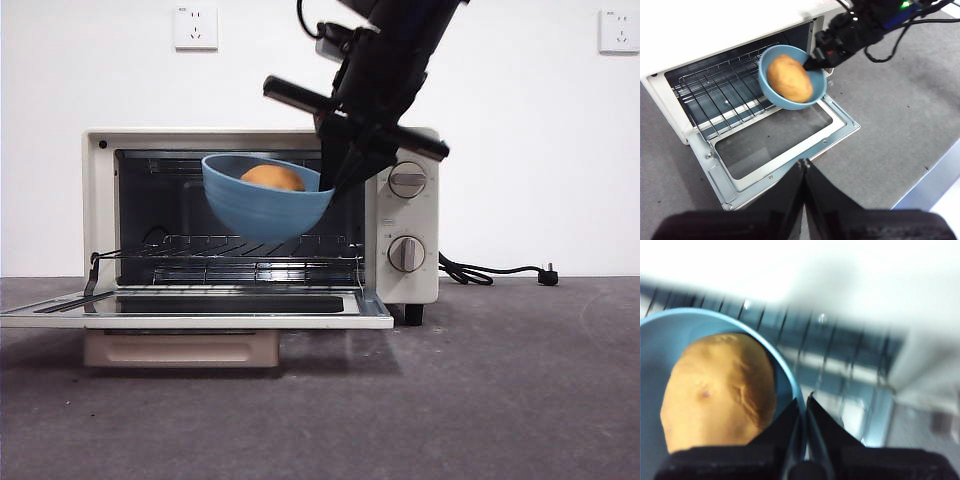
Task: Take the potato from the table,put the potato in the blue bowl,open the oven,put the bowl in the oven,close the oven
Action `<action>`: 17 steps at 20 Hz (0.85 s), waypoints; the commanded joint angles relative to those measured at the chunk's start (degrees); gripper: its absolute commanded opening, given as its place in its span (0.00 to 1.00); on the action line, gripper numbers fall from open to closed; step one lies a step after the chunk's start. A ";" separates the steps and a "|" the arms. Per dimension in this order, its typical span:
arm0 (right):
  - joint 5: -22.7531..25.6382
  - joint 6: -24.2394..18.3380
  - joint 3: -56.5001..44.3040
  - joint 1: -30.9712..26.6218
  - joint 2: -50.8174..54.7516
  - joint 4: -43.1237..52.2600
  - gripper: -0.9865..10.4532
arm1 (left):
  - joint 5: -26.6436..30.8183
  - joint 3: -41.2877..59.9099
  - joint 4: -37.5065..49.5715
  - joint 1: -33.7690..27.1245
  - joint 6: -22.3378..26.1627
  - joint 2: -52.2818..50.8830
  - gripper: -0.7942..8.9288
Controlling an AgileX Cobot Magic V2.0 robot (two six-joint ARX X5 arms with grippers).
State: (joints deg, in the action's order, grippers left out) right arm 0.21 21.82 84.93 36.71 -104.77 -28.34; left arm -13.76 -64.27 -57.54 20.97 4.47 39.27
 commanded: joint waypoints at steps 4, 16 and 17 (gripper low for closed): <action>1.90 2.78 0.76 -1.46 -2.25 3.04 0.07 | -0.17 0.24 -0.76 -0.04 0.28 -0.15 0.07; 3.17 3.41 0.76 -3.32 -2.60 3.19 0.08 | -0.20 0.24 -0.85 0.07 0.26 -0.15 0.07; 3.17 3.37 0.76 -3.32 -2.60 3.04 0.08 | -0.22 0.24 -0.85 0.07 0.26 -0.15 0.07</action>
State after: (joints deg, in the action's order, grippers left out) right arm 3.07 24.71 85.41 33.41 -106.54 -25.91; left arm -13.87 -64.27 -58.46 20.97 4.49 39.24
